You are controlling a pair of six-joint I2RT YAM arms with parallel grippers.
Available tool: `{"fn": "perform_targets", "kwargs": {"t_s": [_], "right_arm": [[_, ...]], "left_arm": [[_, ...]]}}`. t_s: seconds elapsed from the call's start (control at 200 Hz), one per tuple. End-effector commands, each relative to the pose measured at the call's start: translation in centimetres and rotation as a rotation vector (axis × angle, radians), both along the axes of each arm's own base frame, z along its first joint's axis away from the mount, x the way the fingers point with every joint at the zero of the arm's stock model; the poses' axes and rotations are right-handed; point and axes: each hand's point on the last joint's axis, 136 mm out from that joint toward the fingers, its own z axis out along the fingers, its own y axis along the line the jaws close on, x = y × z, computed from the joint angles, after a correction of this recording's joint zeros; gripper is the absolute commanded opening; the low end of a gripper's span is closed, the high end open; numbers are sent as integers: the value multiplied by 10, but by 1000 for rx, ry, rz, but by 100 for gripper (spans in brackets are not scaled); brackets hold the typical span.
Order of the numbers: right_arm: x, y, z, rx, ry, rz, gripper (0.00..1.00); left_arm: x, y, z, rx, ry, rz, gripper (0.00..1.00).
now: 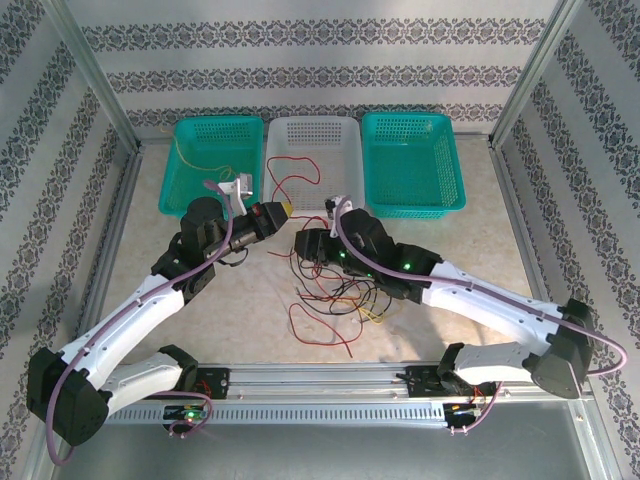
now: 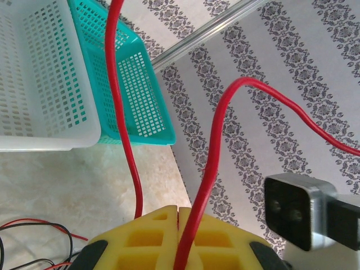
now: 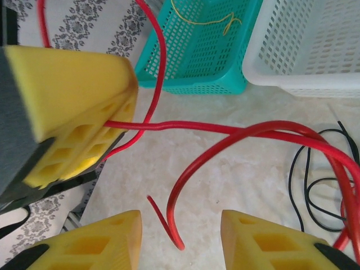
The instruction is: Untangle the cables
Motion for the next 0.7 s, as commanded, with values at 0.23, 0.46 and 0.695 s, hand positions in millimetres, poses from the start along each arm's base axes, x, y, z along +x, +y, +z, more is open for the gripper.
{"fn": "perform_targets", "kwargs": {"t_s": [0.23, 0.46, 0.695], "right_arm": [[4, 10, 45, 84, -101, 33, 6], [-1, -54, 71, 176, -139, -54, 0], [-8, -132, 74, 234, -130, -185, 0]], "left_arm": [[-3, 9, 9, 1, -61, 24, 0], [4, 40, -21, 98, -9, 181, 0], [7, 86, -48, 108, 76, 355, 0]]}}
